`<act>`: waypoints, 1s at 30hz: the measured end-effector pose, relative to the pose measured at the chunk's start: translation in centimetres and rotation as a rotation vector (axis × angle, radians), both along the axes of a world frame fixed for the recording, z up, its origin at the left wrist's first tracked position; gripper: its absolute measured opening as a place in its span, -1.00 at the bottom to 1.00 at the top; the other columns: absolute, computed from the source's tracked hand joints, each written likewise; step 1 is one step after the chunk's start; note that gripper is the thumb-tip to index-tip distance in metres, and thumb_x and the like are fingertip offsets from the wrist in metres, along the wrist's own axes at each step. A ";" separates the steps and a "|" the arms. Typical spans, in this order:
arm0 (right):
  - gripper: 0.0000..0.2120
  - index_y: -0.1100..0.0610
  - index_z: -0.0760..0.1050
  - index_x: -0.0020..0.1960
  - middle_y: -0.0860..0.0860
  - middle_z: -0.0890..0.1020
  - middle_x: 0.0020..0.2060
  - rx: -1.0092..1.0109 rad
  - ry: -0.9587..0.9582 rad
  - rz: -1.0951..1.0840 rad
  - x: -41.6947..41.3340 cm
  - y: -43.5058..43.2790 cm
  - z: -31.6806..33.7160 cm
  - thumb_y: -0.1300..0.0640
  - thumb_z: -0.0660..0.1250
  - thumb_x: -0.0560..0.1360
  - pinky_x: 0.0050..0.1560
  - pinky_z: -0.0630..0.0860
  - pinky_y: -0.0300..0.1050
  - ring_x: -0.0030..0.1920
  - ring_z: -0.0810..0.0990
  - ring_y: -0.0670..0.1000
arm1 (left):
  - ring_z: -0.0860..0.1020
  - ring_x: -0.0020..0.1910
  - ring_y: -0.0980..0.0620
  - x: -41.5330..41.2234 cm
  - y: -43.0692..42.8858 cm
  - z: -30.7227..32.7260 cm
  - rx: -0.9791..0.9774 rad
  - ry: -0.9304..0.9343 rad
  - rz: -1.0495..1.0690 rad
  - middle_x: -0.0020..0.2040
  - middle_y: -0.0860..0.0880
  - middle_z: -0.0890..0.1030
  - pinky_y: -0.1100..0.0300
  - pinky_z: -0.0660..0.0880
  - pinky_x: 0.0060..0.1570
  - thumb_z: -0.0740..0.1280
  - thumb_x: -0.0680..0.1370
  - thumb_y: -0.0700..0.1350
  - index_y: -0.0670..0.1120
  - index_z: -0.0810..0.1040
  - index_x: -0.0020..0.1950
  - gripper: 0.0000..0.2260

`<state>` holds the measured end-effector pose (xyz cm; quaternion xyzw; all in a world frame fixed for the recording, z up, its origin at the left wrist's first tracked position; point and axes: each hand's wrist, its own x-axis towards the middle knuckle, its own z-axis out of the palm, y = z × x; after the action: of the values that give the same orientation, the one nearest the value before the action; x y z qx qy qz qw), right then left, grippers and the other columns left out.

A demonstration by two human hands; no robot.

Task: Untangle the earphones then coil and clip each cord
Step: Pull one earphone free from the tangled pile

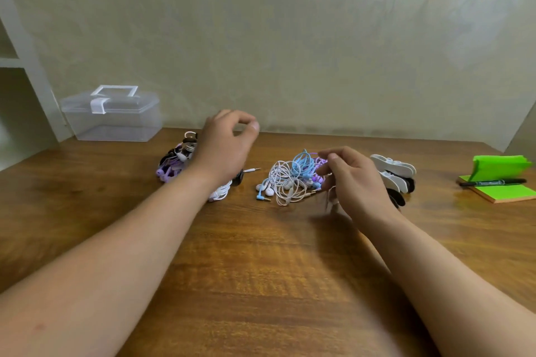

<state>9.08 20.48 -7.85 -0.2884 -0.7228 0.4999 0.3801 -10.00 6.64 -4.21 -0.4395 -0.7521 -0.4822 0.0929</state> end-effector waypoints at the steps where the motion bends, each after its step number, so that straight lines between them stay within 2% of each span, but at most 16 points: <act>1: -0.75 0.00 0.63 0.10 0.05 0.71 -0.14 0.005 0.001 -0.016 0.1 0.1 0.0 0.17 0.18 0.69 -0.29 0.46 -0.08 -0.29 0.62 -0.02 | 0.51 0.26 0.03 0.7 0.7 -0.3 -0.009 0.016 -0.016 0.17 0.08 0.59 0.04 0.42 0.33 0.32 0.64 -0.04 0.01 0.65 0.16 -0.84; 4: -0.76 -0.04 0.58 0.14 -0.04 0.70 -0.07 0.099 -0.043 -0.064 0.2 0.5 -0.3 0.21 0.20 0.64 -0.19 0.54 -0.03 -0.19 0.66 0.00 | 0.56 0.09 0.03 2.9 2.4 -1.4 -0.078 -0.033 -0.063 0.09 0.06 0.52 0.15 0.47 0.16 0.34 0.62 -0.09 -0.03 0.63 0.21 -0.82; 5: -0.77 -0.06 0.58 0.14 -0.05 0.70 -0.05 0.129 -0.054 -0.074 0.2 0.5 -0.4 0.19 0.22 0.64 -0.13 0.59 0.01 -0.15 0.67 0.01 | 0.55 0.10 0.03 3.5 2.7 -1.9 -0.114 -0.067 -0.062 0.11 0.06 0.48 0.17 0.45 0.14 0.36 0.62 -0.02 -0.03 0.59 0.26 -0.77; 7: -0.81 -0.05 0.57 0.13 -0.07 0.69 -0.06 0.165 -0.058 -0.085 0.1 0.5 -0.5 0.17 0.25 0.62 -0.06 0.63 0.04 -0.13 0.67 0.03 | 0.52 0.19 0.03 4.2 2.8 -3.0 -0.203 -0.117 -0.016 0.20 0.04 0.43 0.10 0.46 0.20 0.38 0.57 0.22 0.01 0.48 0.38 -0.53; 9: -0.83 -0.04 0.58 0.12 -0.07 0.69 -0.09 0.195 -0.066 -0.091 0.1 0.5 -0.4 0.15 0.26 0.63 -0.10 0.58 -0.02 -0.13 0.67 0.02 | 0.51 0.22 0.00 4.4 2.6 -3.9 -0.295 -0.135 0.035 0.27 0.02 0.43 -0.01 0.49 0.25 0.36 0.49 0.38 0.04 0.40 0.45 -0.35; 10: -0.83 -0.03 0.59 0.12 -0.07 0.69 -0.11 0.209 -0.074 -0.089 0.0 0.5 -0.4 0.15 0.26 0.63 -0.13 0.54 -0.07 -0.14 0.66 0.00 | 0.52 0.21 -0.01 4.4 2.6 -4.2 -0.333 -0.130 0.046 0.29 0.02 0.44 -0.02 0.50 0.24 0.37 0.49 0.38 0.04 0.39 0.46 -0.34; 12: -0.85 -0.02 0.60 0.12 -0.07 0.68 -0.13 0.228 -0.104 -0.075 -0.1 0.4 -0.5 0.14 0.27 0.65 -0.16 0.50 -0.12 -0.16 0.65 -0.03 | 0.55 0.16 -0.02 4.3 2.7 -4.6 -0.383 -0.084 0.038 0.22 0.01 0.53 0.07 0.50 0.14 0.40 0.55 0.22 0.01 0.48 0.39 -0.51; 14: -0.85 -0.01 0.61 0.10 -0.08 0.68 -0.14 0.241 -0.120 -0.061 -0.1 0.1 -0.5 0.14 0.27 0.65 -0.18 0.52 -0.11 -0.17 0.66 -0.01 | 0.60 0.03 -0.01 4.1 2.6 -4.5 -0.316 -0.067 0.013 0.02 0.05 0.62 0.18 0.45 -0.10 0.37 0.60 -0.01 0.00 0.60 0.23 -0.78; 15: -0.85 -0.01 0.61 0.09 -0.07 0.68 -0.15 0.248 -0.121 -0.063 -0.1 0.0 -0.5 0.14 0.27 0.65 -0.19 0.54 -0.09 -0.17 0.66 0.01 | 0.61 -0.05 0.03 3.9 2.5 -4.4 -0.254 -0.075 -0.004 -0.07 0.10 0.62 0.21 0.43 -0.18 0.35 0.62 -0.06 0.01 0.63 0.17 -0.85; 17: -0.85 -0.01 0.61 0.09 -0.06 0.69 -0.16 0.249 -0.117 -0.070 0.1 0.0 -0.2 0.13 0.26 0.66 -0.18 0.58 -0.05 -0.17 0.67 0.03 | 0.59 -0.17 0.14 3.4 2.2 -3.6 -0.098 -0.119 -0.041 -0.13 0.14 0.65 0.25 0.44 -0.22 0.34 0.65 -0.10 0.03 0.68 0.10 -0.87; 19: -0.84 0.00 0.62 0.10 -0.05 0.68 -0.15 0.238 -0.103 -0.069 0.3 -0.2 0.0 0.12 0.25 0.67 -0.20 0.58 -0.03 -0.18 0.66 0.02 | 0.56 -0.28 0.14 3.2 1.9 -2.6 0.113 -0.314 -0.156 -0.18 0.12 0.68 0.24 0.48 -0.22 0.33 0.65 -0.18 0.00 0.70 0.04 -0.84; 22: -0.81 0.00 0.63 0.11 -0.06 0.69 -0.12 0.201 -0.073 -0.050 0.3 -0.4 0.2 0.12 0.24 0.67 -0.19 0.53 -0.08 -0.16 0.65 -0.02 | 0.46 -0.38 0.13 3.9 1.2 -1.3 0.335 -0.753 -0.412 -0.26 0.03 0.66 0.29 0.42 -0.35 0.25 0.66 -0.31 -0.08 0.66 0.00 -0.78; 24: -0.77 0.00 0.64 0.15 -0.05 0.71 -0.05 0.157 -0.042 0.022 0.3 -0.8 0.5 0.12 0.21 0.68 -0.09 0.51 -0.13 -0.10 0.65 -0.08 | 0.49 -0.40 0.11 4.3 0.8 -0.8 0.368 -0.918 -0.530 -0.24 -0.01 0.65 0.29 0.41 -0.35 0.22 0.67 -0.31 -0.12 0.64 0.02 -0.79; 28: -0.61 -0.02 0.59 0.34 -0.13 0.67 0.21 0.176 0.005 0.263 0.8 -2.0 1.0 0.02 0.02 0.75 0.22 0.47 -0.18 0.25 0.59 -0.20 | 0.51 -0.40 0.07 4.8 0.5 -0.6 0.367 -1.034 -0.634 -0.24 -0.05 0.62 0.28 0.43 -0.38 0.21 0.67 -0.30 -0.17 0.61 0.08 -0.82; 30: -0.59 -0.04 0.53 0.41 -0.14 0.65 0.29 0.161 0.032 0.376 1.0 -2.7 1.3 0.02 0.03 0.70 0.30 0.47 -0.14 0.33 0.56 -0.18 | 0.49 -0.40 0.07 5.2 0.4 -0.6 0.356 -1.077 -0.713 -0.24 -0.06 0.59 0.27 0.40 -0.39 0.19 0.67 -0.28 -0.20 0.57 0.07 -0.84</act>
<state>10.05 17.81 -6.60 -0.1090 -0.7953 0.5073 0.3134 -4.75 7.09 -4.78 -0.3372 -0.4110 -0.7522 -0.3892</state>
